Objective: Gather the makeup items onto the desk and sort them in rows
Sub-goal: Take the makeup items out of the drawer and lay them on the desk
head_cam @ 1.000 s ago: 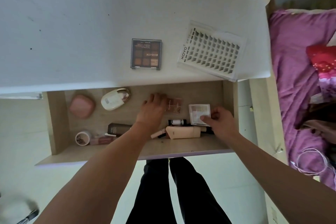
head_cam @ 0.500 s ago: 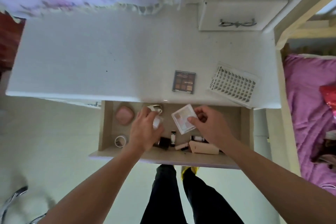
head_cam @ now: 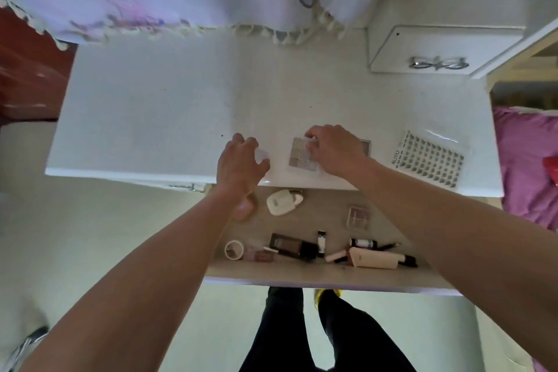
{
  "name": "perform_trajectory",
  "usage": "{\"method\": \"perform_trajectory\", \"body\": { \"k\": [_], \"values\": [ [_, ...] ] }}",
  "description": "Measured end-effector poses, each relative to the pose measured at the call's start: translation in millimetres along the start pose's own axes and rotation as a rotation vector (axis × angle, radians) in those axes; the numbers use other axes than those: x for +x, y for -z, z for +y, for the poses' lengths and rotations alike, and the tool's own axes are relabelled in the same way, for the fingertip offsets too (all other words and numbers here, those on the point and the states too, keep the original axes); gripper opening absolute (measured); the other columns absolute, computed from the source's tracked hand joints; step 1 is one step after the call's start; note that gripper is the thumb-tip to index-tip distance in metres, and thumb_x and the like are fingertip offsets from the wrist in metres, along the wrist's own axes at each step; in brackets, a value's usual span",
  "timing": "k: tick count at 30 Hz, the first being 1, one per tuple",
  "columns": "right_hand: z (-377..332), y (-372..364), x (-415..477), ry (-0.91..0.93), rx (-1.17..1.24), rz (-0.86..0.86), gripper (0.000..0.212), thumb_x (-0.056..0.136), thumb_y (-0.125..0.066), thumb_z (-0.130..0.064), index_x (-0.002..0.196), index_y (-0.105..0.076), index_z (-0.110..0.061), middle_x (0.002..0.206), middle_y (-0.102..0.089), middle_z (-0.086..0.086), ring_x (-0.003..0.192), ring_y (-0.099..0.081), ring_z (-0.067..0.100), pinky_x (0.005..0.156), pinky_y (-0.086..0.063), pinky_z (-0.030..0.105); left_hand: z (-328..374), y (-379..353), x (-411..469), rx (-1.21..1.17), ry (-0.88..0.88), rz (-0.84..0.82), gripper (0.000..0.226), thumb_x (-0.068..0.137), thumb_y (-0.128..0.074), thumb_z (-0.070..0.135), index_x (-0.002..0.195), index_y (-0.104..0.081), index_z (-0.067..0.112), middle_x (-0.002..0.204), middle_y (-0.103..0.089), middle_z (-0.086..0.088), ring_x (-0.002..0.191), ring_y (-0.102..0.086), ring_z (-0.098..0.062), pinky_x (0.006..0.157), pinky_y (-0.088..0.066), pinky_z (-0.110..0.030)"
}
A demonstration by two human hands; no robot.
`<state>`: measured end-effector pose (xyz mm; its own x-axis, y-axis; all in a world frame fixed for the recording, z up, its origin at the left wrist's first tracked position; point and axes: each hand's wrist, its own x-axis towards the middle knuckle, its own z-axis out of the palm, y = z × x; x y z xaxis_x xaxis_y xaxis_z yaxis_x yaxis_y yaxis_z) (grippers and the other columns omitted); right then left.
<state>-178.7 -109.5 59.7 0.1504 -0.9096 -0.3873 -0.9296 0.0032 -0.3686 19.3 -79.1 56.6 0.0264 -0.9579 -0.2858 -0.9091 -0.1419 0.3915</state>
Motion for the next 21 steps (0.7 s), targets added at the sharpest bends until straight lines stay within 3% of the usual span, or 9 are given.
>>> {"method": "perform_trajectory", "body": {
  "k": [4, 9, 11, 14, 16, 18, 21],
  "values": [
    [-9, -2, 13, 0.077, -0.164, -0.033, 0.034, 0.104, -0.037, -0.029, 0.132, -0.053, -0.018, 0.127, -0.053, 0.006, 0.118, -0.048, 0.025, 0.085, -0.045, 0.039, -10, 0, 13, -0.038, -0.025, -0.015, 0.041, 0.085, -0.068, 0.036, 0.116, -0.06, 0.01, 0.117, -0.05, -0.008, 0.103, -0.054, -0.026, 0.088, -0.046, -0.034],
    [-8, -6, 15, 0.096, -0.209, -0.031, 0.027, 0.102, -0.044, -0.027, 0.125, -0.054, -0.018, 0.125, -0.047, 0.003, 0.117, -0.045, 0.022, 0.084, -0.049, 0.039, -20, 6, 14, -0.072, -0.084, 0.006, 0.042, 0.085, -0.068, 0.037, 0.118, -0.059, 0.011, 0.118, -0.05, -0.005, 0.104, -0.055, -0.024, 0.083, -0.046, -0.034],
    [-8, -7, 9, 0.075, -0.125, 0.028, 0.027, 0.101, -0.045, -0.027, 0.124, -0.055, -0.018, 0.124, -0.049, 0.002, 0.118, -0.046, 0.021, 0.083, -0.048, 0.037, -22, 9, 5, -0.102, -0.09, 0.076, 0.039, 0.086, -0.068, 0.037, 0.116, -0.061, 0.013, 0.116, -0.053, -0.003, 0.1, -0.057, -0.021, 0.079, -0.046, -0.034],
    [-5, -9, -26, 0.136, 0.022, 0.273, 0.022, 0.097, -0.055, -0.027, 0.114, -0.062, -0.015, 0.111, -0.058, 0.002, 0.104, -0.055, 0.018, 0.075, -0.048, 0.033, -24, 9, -29, -0.128, -0.155, 0.112, 0.022, 0.087, -0.067, 0.03, 0.103, -0.064, 0.016, 0.1, -0.058, 0.002, 0.081, -0.055, -0.014, 0.07, -0.043, -0.029],
    [5, -17, -63, 0.191, 0.093, 0.356, 0.016, 0.095, -0.058, -0.028, 0.1, -0.066, -0.015, 0.093, -0.063, -0.001, 0.082, -0.059, 0.014, 0.065, -0.051, 0.029, -26, -2, -59, -0.101, -0.244, 0.057, 0.008, 0.084, -0.068, 0.024, 0.087, -0.064, 0.018, 0.083, -0.06, 0.005, 0.068, -0.05, -0.009, 0.06, -0.04, -0.026],
    [19, -36, -99, 0.187, 0.133, 0.301, 0.022, 0.094, -0.053, -0.035, 0.091, -0.067, -0.017, 0.081, -0.063, -0.005, 0.066, -0.057, 0.009, 0.058, -0.052, 0.027, -30, -22, -84, -0.016, -0.306, -0.084, 0.007, 0.085, -0.067, 0.023, 0.083, -0.063, 0.017, 0.08, -0.062, 0.005, 0.063, -0.05, -0.01, 0.053, -0.039, -0.024],
    [53, -77, -131, 0.079, 0.066, 0.178, 0.021, 0.088, -0.059, -0.034, 0.087, -0.071, -0.017, 0.077, -0.066, -0.002, 0.064, -0.063, 0.019, 0.058, -0.05, 0.028, -31, -56, -92, 0.083, -0.27, -0.26, 0.018, 0.087, -0.061, 0.027, 0.099, -0.063, 0.014, 0.102, -0.061, 0.0, 0.085, -0.061, -0.021, 0.062, -0.049, -0.033]
  ]
}}
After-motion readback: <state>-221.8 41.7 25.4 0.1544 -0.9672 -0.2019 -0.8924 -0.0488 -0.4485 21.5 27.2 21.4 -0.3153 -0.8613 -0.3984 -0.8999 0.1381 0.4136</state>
